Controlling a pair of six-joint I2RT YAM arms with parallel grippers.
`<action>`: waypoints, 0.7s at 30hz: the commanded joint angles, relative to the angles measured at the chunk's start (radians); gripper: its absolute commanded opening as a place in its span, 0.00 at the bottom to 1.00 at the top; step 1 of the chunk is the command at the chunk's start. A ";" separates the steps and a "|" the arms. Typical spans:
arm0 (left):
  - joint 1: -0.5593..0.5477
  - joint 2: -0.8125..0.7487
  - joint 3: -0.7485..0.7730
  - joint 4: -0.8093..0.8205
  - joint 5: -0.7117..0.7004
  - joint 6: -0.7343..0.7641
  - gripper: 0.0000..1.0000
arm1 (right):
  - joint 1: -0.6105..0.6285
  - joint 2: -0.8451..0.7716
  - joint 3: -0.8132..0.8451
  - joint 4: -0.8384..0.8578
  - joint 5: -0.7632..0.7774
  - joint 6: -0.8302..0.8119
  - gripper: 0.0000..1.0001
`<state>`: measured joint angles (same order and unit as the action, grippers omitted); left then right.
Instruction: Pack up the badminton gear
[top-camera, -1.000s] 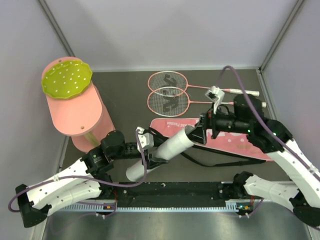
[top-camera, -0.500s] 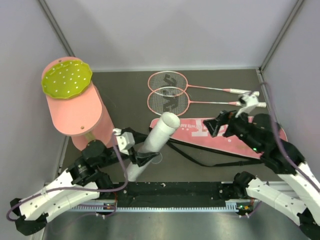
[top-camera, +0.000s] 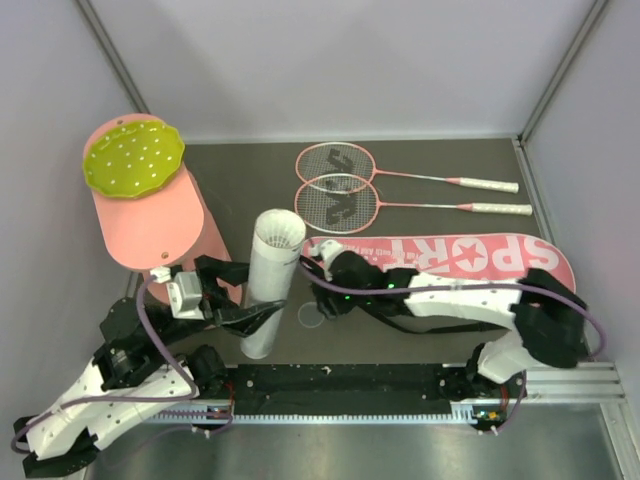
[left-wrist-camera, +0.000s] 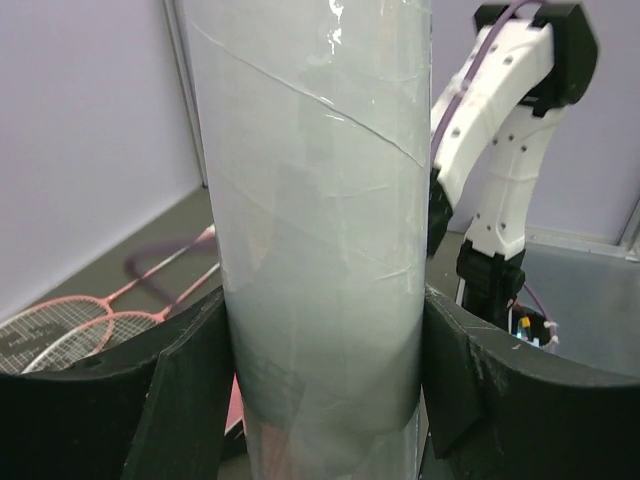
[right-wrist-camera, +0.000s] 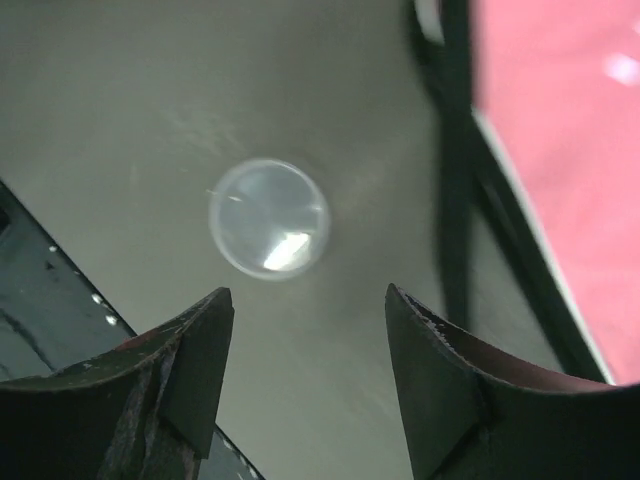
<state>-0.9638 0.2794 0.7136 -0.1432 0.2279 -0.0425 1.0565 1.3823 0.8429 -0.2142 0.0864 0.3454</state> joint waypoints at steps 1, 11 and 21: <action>-0.001 -0.029 0.083 0.045 0.025 -0.017 0.01 | 0.120 0.170 0.113 0.192 0.007 -0.077 0.60; -0.001 -0.114 0.103 0.063 0.037 -0.008 0.00 | 0.195 0.356 0.185 0.220 -0.008 -0.137 0.49; -0.001 -0.118 0.106 0.037 0.027 -0.002 0.00 | 0.232 0.466 0.249 0.122 0.105 -0.146 0.33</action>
<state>-0.9638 0.1699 0.7841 -0.1455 0.2607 -0.0498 1.2629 1.8137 1.0443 -0.0620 0.1154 0.2226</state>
